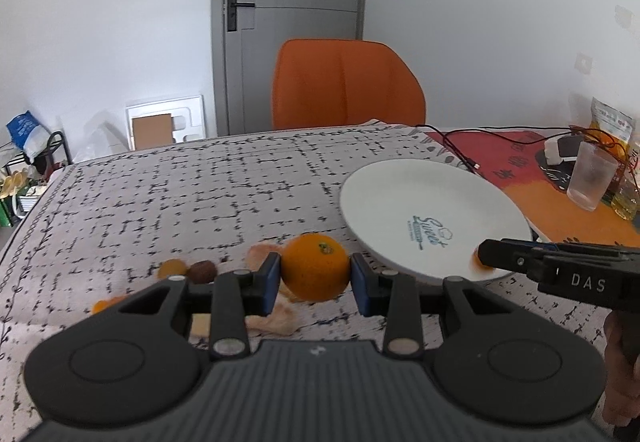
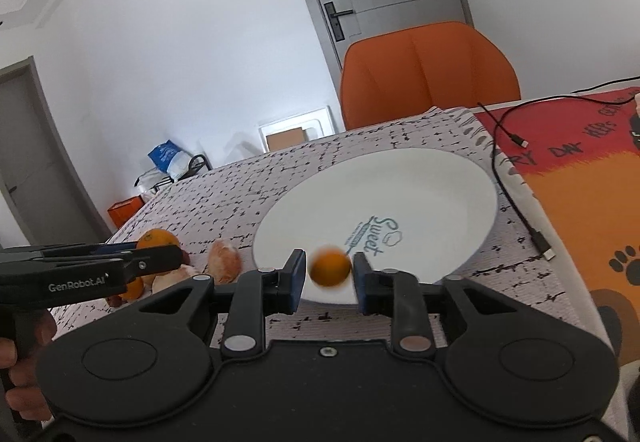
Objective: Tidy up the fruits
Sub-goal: 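Carry the large orange into the white bowl with the left tool while the right tool drops the tangerine there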
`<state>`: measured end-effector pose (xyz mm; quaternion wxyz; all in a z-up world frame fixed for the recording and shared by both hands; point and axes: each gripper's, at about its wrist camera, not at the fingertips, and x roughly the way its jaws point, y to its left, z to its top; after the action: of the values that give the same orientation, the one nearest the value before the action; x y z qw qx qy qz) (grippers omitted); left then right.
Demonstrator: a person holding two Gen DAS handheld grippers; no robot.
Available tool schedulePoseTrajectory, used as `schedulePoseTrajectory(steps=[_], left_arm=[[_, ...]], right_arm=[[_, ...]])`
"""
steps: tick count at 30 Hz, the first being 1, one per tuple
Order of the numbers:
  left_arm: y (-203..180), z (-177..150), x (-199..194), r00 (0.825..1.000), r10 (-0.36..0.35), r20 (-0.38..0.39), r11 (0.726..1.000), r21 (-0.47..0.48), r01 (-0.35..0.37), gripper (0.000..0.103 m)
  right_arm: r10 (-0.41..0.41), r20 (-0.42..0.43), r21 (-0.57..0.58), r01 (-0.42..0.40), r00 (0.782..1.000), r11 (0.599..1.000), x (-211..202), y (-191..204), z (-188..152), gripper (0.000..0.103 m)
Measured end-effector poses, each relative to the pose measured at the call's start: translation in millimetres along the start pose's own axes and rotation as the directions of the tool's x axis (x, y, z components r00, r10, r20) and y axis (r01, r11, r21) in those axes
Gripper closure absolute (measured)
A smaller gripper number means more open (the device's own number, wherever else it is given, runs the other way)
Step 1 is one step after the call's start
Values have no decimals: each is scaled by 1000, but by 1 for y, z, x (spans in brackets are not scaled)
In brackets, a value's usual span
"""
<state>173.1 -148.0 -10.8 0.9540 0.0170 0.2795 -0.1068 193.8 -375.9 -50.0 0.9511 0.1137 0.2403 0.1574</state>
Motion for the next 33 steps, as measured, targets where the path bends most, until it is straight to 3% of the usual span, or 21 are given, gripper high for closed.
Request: schedulePoseTrajectory(steps=[14, 25, 33], left_arm=[[-33, 20, 23, 998, -68, 14, 997, 35, 68, 67], [-52, 21, 37, 991, -132, -18, 990, 39, 132, 67], [-45, 21, 32, 993, -118, -7, 993, 11, 118, 60]], right_arm=[[-16, 10, 23, 16, 1000, 1000, -11, -10, -4, 70], [-41, 18, 37, 40, 999, 999, -20, -18, -5, 69], [-43, 19, 39, 43, 999, 998, -21, -18, -6, 67]])
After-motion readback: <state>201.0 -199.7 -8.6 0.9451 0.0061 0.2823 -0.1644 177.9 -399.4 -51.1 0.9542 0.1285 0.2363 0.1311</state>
